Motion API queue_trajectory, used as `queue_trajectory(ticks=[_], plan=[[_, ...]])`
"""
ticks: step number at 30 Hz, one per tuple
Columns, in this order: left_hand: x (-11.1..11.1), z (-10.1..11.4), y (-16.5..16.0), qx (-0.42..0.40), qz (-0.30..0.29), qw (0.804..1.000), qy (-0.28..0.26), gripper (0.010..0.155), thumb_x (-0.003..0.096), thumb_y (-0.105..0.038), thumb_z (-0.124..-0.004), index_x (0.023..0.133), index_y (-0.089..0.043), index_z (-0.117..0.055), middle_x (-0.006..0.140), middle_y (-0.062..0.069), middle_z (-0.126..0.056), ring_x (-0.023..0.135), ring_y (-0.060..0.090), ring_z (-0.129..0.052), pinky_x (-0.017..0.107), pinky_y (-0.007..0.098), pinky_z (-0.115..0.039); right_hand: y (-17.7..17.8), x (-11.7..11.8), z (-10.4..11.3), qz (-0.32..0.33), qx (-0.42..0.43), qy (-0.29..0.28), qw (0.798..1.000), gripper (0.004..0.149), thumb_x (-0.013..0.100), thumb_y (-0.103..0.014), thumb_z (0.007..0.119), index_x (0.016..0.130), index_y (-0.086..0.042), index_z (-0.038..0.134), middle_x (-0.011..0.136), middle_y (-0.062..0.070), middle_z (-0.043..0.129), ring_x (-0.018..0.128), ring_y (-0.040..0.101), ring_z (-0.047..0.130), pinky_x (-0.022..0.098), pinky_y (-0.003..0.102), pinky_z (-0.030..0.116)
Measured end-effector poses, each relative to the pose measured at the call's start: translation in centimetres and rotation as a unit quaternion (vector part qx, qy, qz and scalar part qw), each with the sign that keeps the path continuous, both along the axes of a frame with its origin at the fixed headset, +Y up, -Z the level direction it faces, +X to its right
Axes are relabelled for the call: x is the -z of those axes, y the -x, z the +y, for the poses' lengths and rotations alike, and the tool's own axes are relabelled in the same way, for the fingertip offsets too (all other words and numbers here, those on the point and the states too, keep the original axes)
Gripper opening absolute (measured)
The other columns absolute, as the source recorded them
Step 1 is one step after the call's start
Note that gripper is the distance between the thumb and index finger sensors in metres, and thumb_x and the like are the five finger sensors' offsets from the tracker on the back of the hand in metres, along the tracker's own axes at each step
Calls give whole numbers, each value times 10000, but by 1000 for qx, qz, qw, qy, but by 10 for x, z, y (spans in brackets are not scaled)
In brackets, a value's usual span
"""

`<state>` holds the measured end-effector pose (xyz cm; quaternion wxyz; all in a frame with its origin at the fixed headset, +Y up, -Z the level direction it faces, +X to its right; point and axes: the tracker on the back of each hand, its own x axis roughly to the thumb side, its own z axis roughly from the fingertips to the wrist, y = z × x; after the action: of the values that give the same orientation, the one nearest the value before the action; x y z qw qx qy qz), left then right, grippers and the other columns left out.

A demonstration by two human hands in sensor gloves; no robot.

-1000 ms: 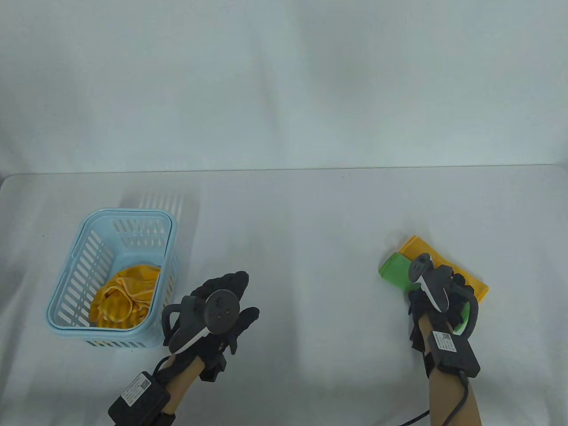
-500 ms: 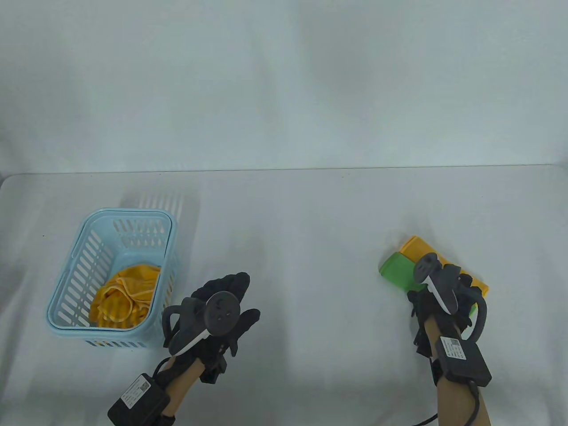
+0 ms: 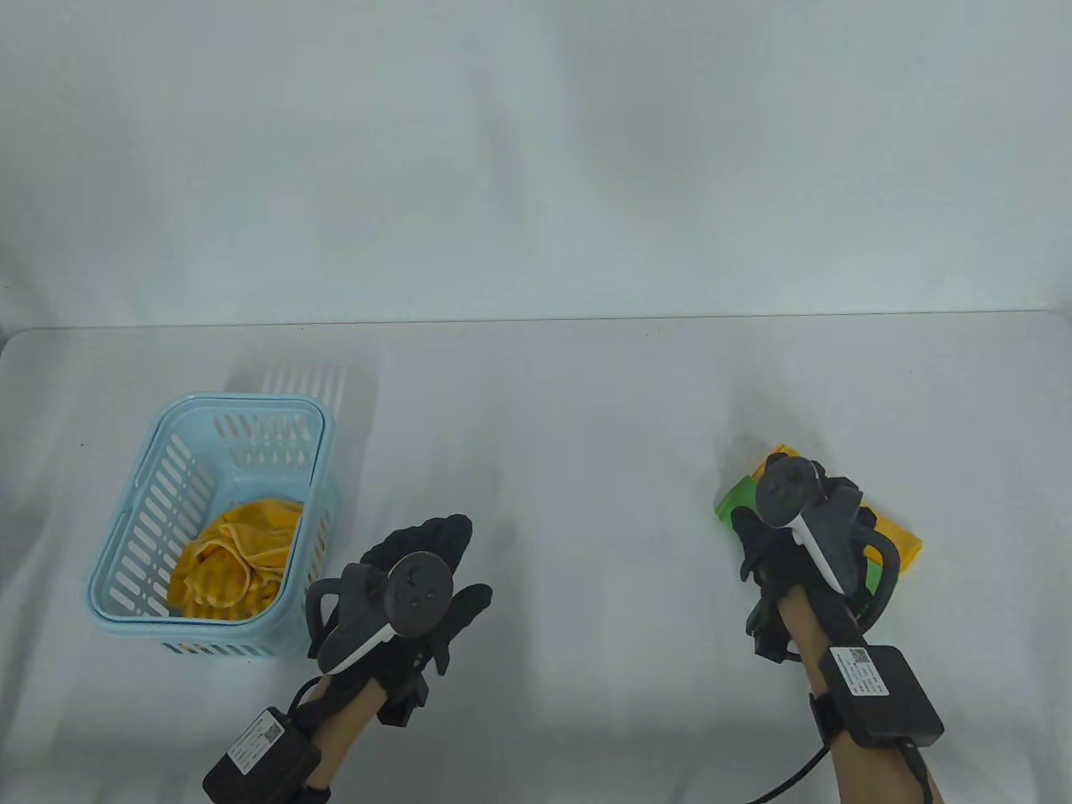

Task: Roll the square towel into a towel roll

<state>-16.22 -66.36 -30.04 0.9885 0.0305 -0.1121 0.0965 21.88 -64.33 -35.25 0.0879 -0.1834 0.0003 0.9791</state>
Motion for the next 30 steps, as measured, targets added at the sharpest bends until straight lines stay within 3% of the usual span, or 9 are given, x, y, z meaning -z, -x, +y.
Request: queue_trajectory(ticks=[7, 14, 19, 24, 30], plan=[[-1, 1, 0, 0, 3, 1000, -9, 833, 336, -650, -710, 1074, -307, -528, 1110, -5, -653, 1005, 332, -750, 724, 570, -641, 53, -13, 15, 87, 33, -37, 995, 783, 311, -618, 690, 992, -405, 368, 1113, -65, 406, 1072, 342, 410, 744, 633, 403], [-6, 14, 2, -19, 4, 999, -40, 838, 334, -660, -708, 1076, -321, -517, 1125, -17, -633, 1025, 329, -731, 732, 572, -635, 104, -29, 4, 154, 121, -74, 978, 796, 316, -625, 691, 997, -406, 342, 1122, -64, 372, 1080, 352, 370, 746, 644, 373], [-10, 42, 8, -63, 6, 997, -41, 846, 338, -663, -709, 1085, -323, -501, 1151, -6, -592, 1057, 356, -683, 742, 592, -610, 140, -39, -15, 209, 160, -73, 962, 818, 316, -638, 689, 998, -425, 291, 1137, -76, 277, 1098, 358, 255, 747, 666, 292], [-4, 76, 27, -27, 22, 997, -65, 871, 333, -685, -701, 1096, -339, -466, 1176, -13, -542, 1092, 365, -618, 760, 614, -568, 153, -43, -30, 237, 142, -72, 958, 833, 312, -649, 680, 993, -436, 251, 1137, -81, 229, 1096, 361, 183, 739, 678, 233], [16, 102, 62, 3, 75, 996, -52, 880, 329, -691, -701, 1100, -350, -448, 1188, -14, -512, 1107, 364, -590, 768, 623, -552, 156, -49, -37, 261, 116, -58, 957, 843, 308, -658, 679, 990, -445, 232, 1138, -85, 216, 1097, 357, 161, 734, 685, 201]])
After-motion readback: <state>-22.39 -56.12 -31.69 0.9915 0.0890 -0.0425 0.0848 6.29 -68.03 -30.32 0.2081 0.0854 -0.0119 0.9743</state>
